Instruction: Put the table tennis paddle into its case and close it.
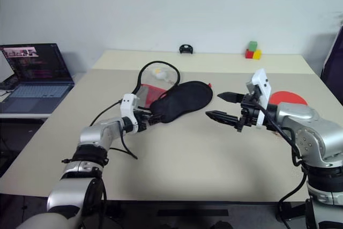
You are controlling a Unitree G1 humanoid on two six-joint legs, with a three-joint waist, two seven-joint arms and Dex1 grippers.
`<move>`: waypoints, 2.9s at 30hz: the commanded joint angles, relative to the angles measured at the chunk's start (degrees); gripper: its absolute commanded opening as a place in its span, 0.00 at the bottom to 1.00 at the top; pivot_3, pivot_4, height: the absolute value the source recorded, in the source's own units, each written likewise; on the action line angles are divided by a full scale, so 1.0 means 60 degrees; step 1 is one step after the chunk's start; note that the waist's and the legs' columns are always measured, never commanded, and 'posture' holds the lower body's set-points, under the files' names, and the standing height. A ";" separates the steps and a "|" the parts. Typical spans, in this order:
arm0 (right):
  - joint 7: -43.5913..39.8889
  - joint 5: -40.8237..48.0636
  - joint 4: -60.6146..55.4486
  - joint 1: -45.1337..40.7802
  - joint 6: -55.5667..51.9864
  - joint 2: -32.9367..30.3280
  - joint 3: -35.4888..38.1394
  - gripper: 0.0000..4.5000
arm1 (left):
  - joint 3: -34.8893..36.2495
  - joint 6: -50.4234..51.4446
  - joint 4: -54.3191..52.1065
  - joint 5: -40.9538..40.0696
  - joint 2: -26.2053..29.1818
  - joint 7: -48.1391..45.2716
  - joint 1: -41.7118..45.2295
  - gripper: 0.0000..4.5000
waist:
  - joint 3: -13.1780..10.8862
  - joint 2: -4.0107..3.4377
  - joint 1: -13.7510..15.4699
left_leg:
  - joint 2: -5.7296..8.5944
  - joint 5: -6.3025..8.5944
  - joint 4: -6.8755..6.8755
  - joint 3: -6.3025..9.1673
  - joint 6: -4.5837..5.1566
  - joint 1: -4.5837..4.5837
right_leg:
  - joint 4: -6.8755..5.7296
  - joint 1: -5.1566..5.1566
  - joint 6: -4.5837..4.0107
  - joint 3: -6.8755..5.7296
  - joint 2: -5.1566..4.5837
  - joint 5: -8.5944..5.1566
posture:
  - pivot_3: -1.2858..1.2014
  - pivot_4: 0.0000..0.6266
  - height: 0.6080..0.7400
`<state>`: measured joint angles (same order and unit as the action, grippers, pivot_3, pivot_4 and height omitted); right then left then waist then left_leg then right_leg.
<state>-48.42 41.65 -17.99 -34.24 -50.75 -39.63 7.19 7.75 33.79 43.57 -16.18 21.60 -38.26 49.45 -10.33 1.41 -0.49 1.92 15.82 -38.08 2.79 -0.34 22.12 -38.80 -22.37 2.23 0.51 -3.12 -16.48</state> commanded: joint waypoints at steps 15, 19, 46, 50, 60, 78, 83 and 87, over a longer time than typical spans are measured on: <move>0.0150 0.0207 -0.0122 -0.0060 0.0209 -0.0146 0.0492 1.00 | 0.0805 -0.0462 0.3102 0.0011 -0.0875 0.0461 0.1947 0.42 | -0.0001 0.0003 0.0185 | 0.0036 -0.0002 -0.0004 0.0037 0.0000 0.0017 | 0.0003 0.0005 0.0004 -0.0030 -0.0018 -0.0001 | 0.52 0.24 1.00; 0.0254 0.0249 -0.0206 0.0004 0.0161 -0.0188 0.0569 1.00 | 0.0886 -0.0692 0.3545 0.0032 -0.1043 0.0486 0.2294 0.10 | -0.0002 0.0004 0.0170 | 0.0036 -0.0005 -0.0011 0.0041 -0.0006 0.0063 | 0.0002 -0.0035 0.0004 -0.0034 -0.0018 -0.0001 | 0.52 0.24 1.00; 0.0653 0.0798 -0.0773 0.0709 -0.0082 -0.0754 0.1140 1.00 | -0.0746 0.2792 -0.2312 -0.0662 -0.3240 0.0562 -0.0215 0.11 | 0.0000 0.0007 0.0086 | 0.0037 -0.0028 -0.0030 0.0019 -0.0036 0.0144 | -0.0035 -0.0141 0.0004 0.0013 -0.0013 0.0001 | 0.52 0.24 1.00; 0.0677 0.0804 -0.0764 0.0750 -0.0047 -0.0759 0.1104 1.00 | -0.0793 0.2660 -0.2494 -0.0697 -0.3138 0.0594 -0.0296 0.39 | 0.0000 0.0008 0.0089 | 0.0038 -0.0033 -0.0033 0.0017 -0.0043 0.0144 | -0.0034 -0.0139 0.0004 0.0014 -0.0013 0.0001 | 0.52 0.24 1.00; 0.0652 0.0790 -0.0691 0.0819 0.0006 -0.0719 0.1053 1.00 | -0.1857 0.3949 -0.6059 -0.1075 -0.1374 -0.0344 -0.2228 0.82 | 0.0003 0.0002 -0.0103 | 0.0027 -0.0040 -0.0022 0.0012 -0.0056 0.0123 | -0.0044 -0.0139 0.0004 0.0040 -0.0001 0.0004 | 0.52 0.24 1.00; 0.1466 -0.0177 0.0654 0.0486 0.0012 0.0031 -0.0042 1.00 | -0.0544 0.0162 -0.9473 -0.1520 0.2082 -0.2041 -0.3747 0.82 | 0.0005 -0.0002 -0.0135 | 0.0021 -0.0026 -0.0020 0.0010 -0.0025 0.0127 | -0.0037 -0.0135 -0.0008 0.0028 -0.0006 0.0011 | 0.52 0.24 1.00; 0.2054 -0.1390 0.1676 0.0007 0.0202 0.0446 -0.0952 1.00 | 0.0055 -0.0778 -0.8418 -0.1196 0.2822 -0.2129 -0.3416 0.82 | 0.0004 -0.0001 -0.0194 | 0.0019 -0.0027 -0.0019 0.0009 -0.0022 0.0124 | -0.0038 -0.0135 -0.0008 0.0025 -0.0003 0.0011 | 0.52 0.24 1.00; 0.3063 -0.2259 0.3018 -0.0607 0.0103 0.1202 -0.1236 1.00 | 0.0445 -0.0818 -0.8282 -0.1752 0.2981 -0.2424 -0.3346 0.82 | 0.0003 0.0000 -0.0207 | 0.0019 -0.0027 -0.0018 0.0004 -0.0023 0.0129 | -0.0034 -0.0139 -0.0008 0.0028 -0.0003 0.0011 | 0.52 0.24 1.00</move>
<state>-32.59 29.97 -1.42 -35.66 -50.67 -33.14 -0.50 7.95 30.08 -5.31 -24.88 38.58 -51.83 28.40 -10.31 1.41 -1.73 2.03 15.65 -38.19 2.78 -0.49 22.89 -39.01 -23.22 2.19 0.72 -3.13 -16.41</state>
